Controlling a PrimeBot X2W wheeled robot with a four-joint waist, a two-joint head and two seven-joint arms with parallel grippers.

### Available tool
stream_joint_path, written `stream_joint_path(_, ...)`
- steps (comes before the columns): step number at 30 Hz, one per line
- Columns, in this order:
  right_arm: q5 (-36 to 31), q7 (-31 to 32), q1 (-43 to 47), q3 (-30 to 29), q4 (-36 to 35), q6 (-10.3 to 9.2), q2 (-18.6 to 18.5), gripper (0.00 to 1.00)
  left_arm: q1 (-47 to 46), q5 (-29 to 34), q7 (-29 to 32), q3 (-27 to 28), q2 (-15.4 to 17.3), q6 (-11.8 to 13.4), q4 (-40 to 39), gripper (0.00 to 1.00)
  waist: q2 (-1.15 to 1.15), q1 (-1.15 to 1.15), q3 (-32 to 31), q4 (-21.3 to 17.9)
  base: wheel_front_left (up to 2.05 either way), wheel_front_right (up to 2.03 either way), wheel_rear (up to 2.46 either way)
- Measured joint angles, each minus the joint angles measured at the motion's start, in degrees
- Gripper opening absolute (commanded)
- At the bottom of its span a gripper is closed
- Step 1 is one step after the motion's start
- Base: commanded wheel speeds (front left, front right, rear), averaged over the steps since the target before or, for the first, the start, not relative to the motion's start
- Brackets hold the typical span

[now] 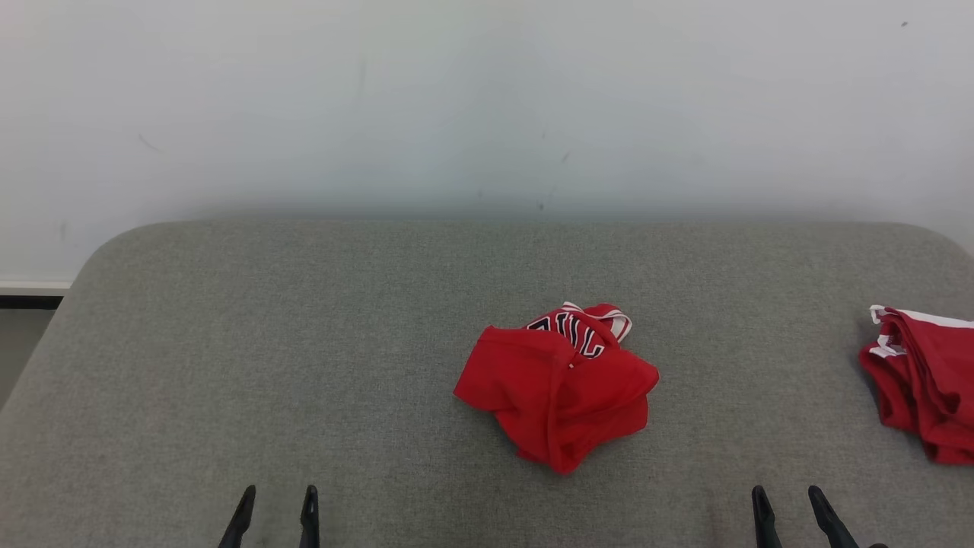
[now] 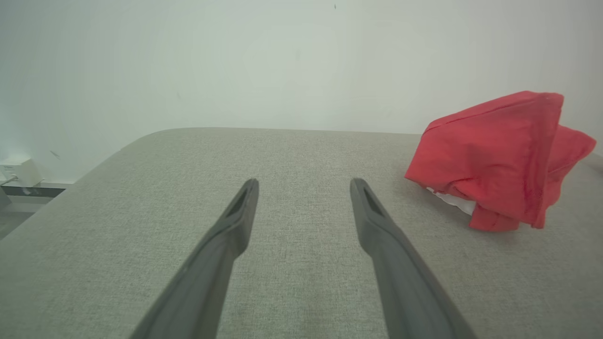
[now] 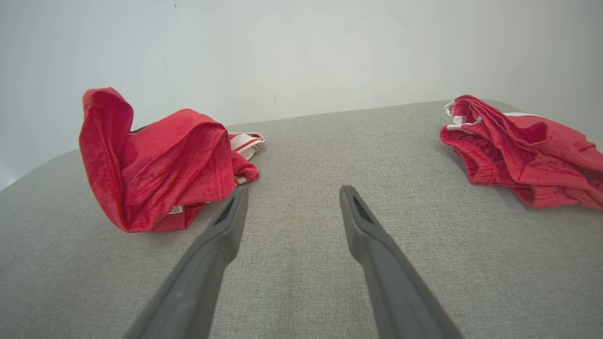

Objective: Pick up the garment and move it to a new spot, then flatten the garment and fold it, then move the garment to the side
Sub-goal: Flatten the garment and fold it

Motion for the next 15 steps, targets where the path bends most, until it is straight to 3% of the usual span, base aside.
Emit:
stream_joint_path(6, -0.1, 0.2, 0.0, -0.3, -0.6, 0.00, 0.0, 1.00, -10.0, -0.4, 0.2, -5.9, 0.0, -0.3, 7.4, 1.00, 0.00, 0.00, 0.8, 0.5, 0.00, 0.00, 0.00)
stream_joint_path(12, -0.3, 0.9, -1.2, 1.4, -1.4, 0.01, -0.4, 1.00, -32.5, -7.7, 15.6, -19.9, 0.5, -0.5, 16.6, 1.00, 0.01, 0.01, 2.5, -0.3, 0.00, 0.00, 0.00)
stream_joint_path(15, -0.3, 1.1, -2.9, 2.6, -2.1, 0.00, -0.4, 1.00, -41.8, -10.9, 22.8, -21.0, 0.5, -0.5, 20.7, 1.00, 0.01, 0.01, 3.6, -1.7, 0.00, 0.00, 0.00)
